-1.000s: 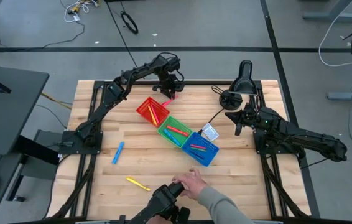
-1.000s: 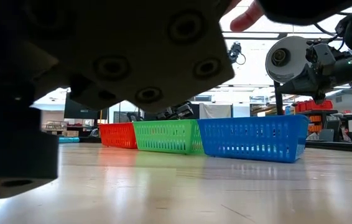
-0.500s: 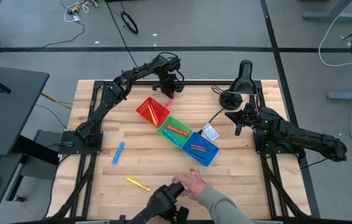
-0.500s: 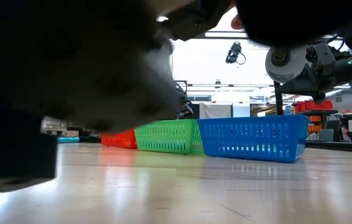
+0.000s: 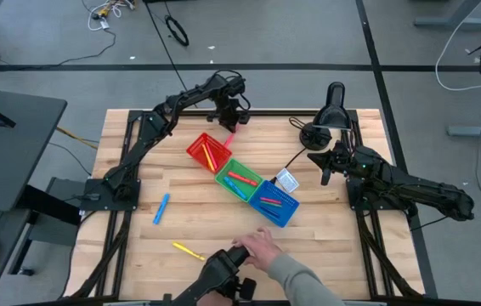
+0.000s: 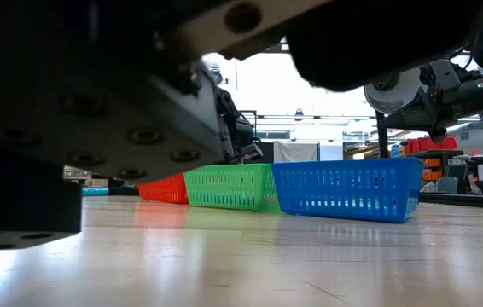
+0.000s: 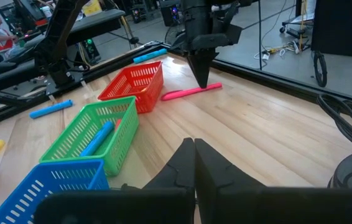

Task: Pick & Place Markers
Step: Put the pink marker pen into the red bin, then put the yellow marker pen into the red bin

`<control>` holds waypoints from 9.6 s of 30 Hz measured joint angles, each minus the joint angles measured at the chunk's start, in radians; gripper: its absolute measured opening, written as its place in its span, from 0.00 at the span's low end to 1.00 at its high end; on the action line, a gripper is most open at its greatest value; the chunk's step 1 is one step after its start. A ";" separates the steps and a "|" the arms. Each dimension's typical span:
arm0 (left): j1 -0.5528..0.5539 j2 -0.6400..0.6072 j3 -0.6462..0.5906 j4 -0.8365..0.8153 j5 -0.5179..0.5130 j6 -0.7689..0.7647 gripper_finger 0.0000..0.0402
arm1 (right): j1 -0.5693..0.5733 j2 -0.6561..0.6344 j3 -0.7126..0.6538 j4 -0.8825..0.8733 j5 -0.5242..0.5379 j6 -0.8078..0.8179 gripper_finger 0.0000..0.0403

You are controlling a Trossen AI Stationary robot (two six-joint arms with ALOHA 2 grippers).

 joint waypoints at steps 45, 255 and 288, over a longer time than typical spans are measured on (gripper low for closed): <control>0.004 -0.002 0.015 0.003 -0.209 0.050 0.06 | 0.000 0.000 0.000 0.000 0.000 0.000 0.00; -0.262 -0.764 -0.761 0.102 -0.242 -0.951 0.10 | 0.000 0.000 0.000 0.000 0.000 0.000 0.00; -0.265 -0.762 -1.068 0.467 -0.309 -1.056 0.33 | 0.000 0.000 0.000 0.000 0.000 0.000 0.00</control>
